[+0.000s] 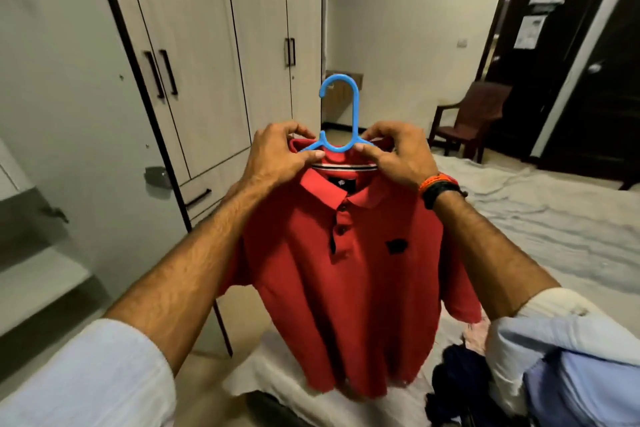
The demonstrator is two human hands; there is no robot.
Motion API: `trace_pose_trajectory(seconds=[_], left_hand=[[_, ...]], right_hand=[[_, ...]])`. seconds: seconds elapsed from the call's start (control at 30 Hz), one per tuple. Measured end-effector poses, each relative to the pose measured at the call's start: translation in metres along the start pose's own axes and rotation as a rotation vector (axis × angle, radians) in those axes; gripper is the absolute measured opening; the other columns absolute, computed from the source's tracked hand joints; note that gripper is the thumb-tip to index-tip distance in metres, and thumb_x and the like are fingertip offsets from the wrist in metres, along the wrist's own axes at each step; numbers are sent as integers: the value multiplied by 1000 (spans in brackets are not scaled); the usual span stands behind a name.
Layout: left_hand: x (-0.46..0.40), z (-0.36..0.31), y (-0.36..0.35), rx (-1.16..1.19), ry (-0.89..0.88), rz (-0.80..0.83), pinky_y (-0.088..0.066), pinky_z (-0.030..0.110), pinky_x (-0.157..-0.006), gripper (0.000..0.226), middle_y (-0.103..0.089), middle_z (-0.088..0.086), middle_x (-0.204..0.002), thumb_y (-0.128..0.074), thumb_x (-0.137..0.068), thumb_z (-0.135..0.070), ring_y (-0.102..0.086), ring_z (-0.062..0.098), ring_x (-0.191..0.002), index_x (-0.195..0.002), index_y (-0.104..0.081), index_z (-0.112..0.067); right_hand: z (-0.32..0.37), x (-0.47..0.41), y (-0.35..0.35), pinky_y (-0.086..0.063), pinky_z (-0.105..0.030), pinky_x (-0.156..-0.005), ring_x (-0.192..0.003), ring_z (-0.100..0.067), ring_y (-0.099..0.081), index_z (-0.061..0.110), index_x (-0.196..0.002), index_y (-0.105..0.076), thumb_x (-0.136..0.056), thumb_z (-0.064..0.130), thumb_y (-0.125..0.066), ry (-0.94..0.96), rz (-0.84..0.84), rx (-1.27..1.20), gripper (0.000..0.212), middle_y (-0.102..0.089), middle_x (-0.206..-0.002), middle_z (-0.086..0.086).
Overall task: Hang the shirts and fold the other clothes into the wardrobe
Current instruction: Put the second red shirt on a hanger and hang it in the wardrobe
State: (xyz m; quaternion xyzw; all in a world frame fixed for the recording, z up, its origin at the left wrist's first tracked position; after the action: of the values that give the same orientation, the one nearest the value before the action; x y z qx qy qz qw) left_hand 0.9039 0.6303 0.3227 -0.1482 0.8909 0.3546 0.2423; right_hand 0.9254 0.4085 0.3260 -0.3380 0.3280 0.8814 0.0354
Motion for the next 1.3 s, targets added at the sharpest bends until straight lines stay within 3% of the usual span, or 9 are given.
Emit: trace_pose_trajectory(seconds=[0.07, 0.17, 0.27, 0.37, 0.6, 0.7, 1.0, 1.2, 1.3], left_hand=[[-7, 0, 17, -34, -23, -16, -46, 21, -62, 33, -70, -6, -77, -85, -67, -43, -60, 7, -67, -92, -76, -25], [-15, 10, 39, -117, -24, -9, -45, 36, -57, 43, -65, 7, -66, -76, -72, -56, -52, 17, -61, -81, -75, -14], [-17, 12, 55, -167, -36, -19, -35, 32, -52, 41, -56, 6, -60, -75, -77, -50, -49, 21, -61, -74, -70, -10], [-14, 12, 65, -233, -73, -20, -36, 29, -57, 35, -61, 3, -68, -73, -79, -49, -56, 23, -68, -82, -72, -14], [-8, 9, 69, -383, -160, 21, -49, 34, -80, 27, -73, 1, -99, -66, -86, -43, -65, 25, -93, -104, -72, -25], [-2, 18, 63, -431, -108, 68, -51, 37, -82, 28, -72, 4, -101, -64, -88, -45, -64, 27, -95, -103, -71, -23], [6, 26, 67, -397, -19, 0, -46, 33, -77, 25, -72, 3, -100, -69, -85, -42, -63, 26, -94, -100, -71, -22], [11, 23, 74, -351, 23, -64, -47, 31, -77, 22, -72, 4, -95, -72, -83, -36, -64, 25, -91, -97, -71, -18], [14, 28, 86, -353, 65, -93, -47, 30, -78, 24, -72, 4, -97, -72, -84, -34, -64, 22, -91, -99, -72, -16]], right_hand=[[17, -10, -2, -47, -23, -68, -65, 9, -56, 33, -81, -66, -81, 38, -76, 37, -2, 55, 11, -64, -74, 16], [29, -22, -12, -54, -31, -70, -68, -2, -59, 35, -79, -63, -81, 45, -73, 31, 6, 109, 14, -64, -72, 16], [36, -31, -28, -56, -40, -73, -73, -13, -64, 27, -82, -65, -83, 50, -69, 9, 84, 186, 24, -68, -76, 11], [42, -36, -41, -56, -44, -72, -73, -19, -64, 22, -83, -68, -84, 53, -68, -14, 159, 233, 32, -68, -75, 4], [43, -22, -54, -51, -32, -66, -71, -11, -64, 26, -81, -66, -85, 54, -64, -7, 53, 107, 28, -67, -73, 10], [45, -19, -64, -49, -32, -66, -73, -13, -63, 26, -83, -66, -86, 51, -67, -17, 120, 141, 26, -67, -75, 9], [44, -15, -63, -57, -39, -72, -73, -8, -66, 25, -86, -70, -78, 59, -67, -3, 73, 88, 35, -70, -77, 11], [34, -15, -66, -57, -38, -85, -92, -7, -67, 35, -105, -63, -73, 72, -65, -13, 143, 32, 49, -72, -100, 11], [28, -13, -70, -56, -37, -77, -82, -9, -64, 30, -98, -68, -73, 78, -56, -14, 197, 55, 55, -70, -87, 11]])
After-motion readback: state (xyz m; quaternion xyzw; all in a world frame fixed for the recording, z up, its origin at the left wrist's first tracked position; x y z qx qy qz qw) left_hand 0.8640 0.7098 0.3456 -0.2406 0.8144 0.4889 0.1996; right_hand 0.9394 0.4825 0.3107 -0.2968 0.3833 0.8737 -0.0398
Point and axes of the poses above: each hand's wrist, its own x-axis away from the middle knuckle, its own y-axis out of the back of the hand, z = x × y, the point moved 9 cm from there along -x, towards the middle knuckle
